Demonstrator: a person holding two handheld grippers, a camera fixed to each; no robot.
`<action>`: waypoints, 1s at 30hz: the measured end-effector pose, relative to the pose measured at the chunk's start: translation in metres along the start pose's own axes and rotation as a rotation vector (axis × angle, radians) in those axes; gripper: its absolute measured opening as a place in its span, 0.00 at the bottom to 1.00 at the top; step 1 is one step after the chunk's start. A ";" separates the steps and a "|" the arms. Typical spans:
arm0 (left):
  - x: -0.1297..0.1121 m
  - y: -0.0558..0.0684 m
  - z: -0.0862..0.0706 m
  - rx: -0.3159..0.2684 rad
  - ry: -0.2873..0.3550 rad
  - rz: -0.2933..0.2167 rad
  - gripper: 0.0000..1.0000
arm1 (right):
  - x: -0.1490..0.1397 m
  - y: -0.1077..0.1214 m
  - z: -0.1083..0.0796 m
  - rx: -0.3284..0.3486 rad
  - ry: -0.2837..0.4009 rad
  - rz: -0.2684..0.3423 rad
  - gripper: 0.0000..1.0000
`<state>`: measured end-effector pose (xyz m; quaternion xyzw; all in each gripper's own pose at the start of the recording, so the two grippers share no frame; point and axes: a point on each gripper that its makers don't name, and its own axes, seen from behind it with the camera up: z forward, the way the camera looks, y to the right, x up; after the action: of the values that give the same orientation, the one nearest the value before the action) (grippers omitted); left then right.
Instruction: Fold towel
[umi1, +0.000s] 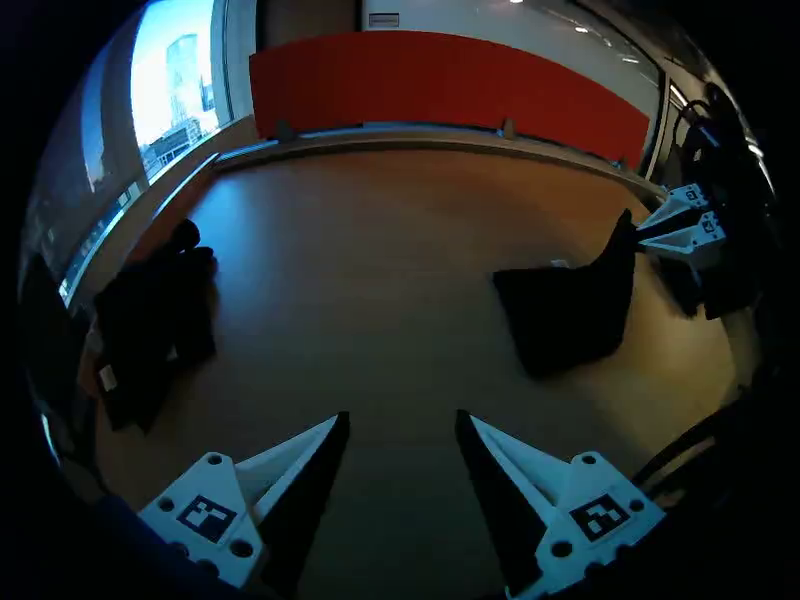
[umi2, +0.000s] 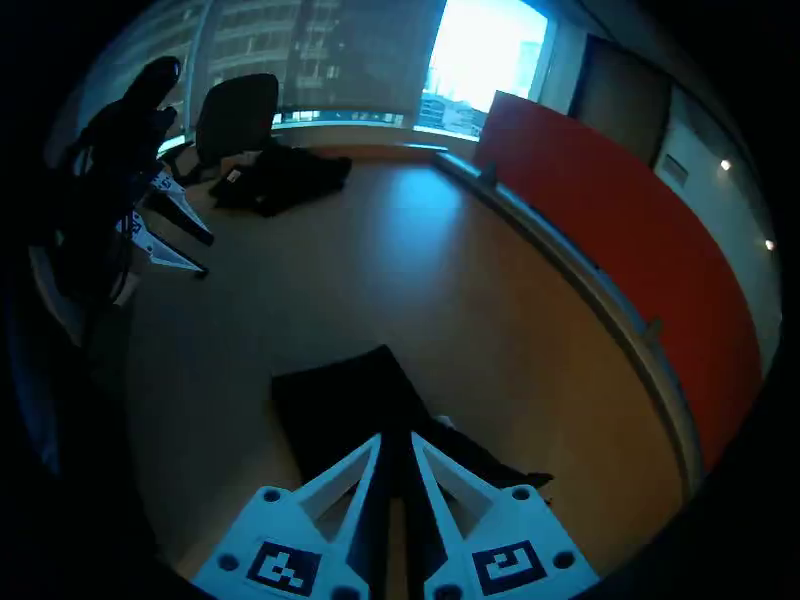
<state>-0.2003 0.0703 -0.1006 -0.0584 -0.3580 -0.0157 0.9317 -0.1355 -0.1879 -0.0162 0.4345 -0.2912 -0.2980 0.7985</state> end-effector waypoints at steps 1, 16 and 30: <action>0.000 -0.001 -0.001 0.000 0.001 -0.003 0.77 | 0.003 -0.004 0.004 0.010 0.000 -0.007 0.06; -0.008 -0.020 -0.017 0.034 0.009 -0.044 0.78 | 0.016 -0.063 0.073 0.180 -0.042 -0.059 0.06; -0.011 -0.022 -0.017 0.037 0.007 -0.055 0.77 | 0.010 -0.062 0.075 0.189 -0.058 -0.044 0.30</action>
<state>-0.1985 0.0459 -0.1183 -0.0315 -0.3565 -0.0348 0.9331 -0.1970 -0.2613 -0.0338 0.5052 -0.3314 -0.2991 0.7386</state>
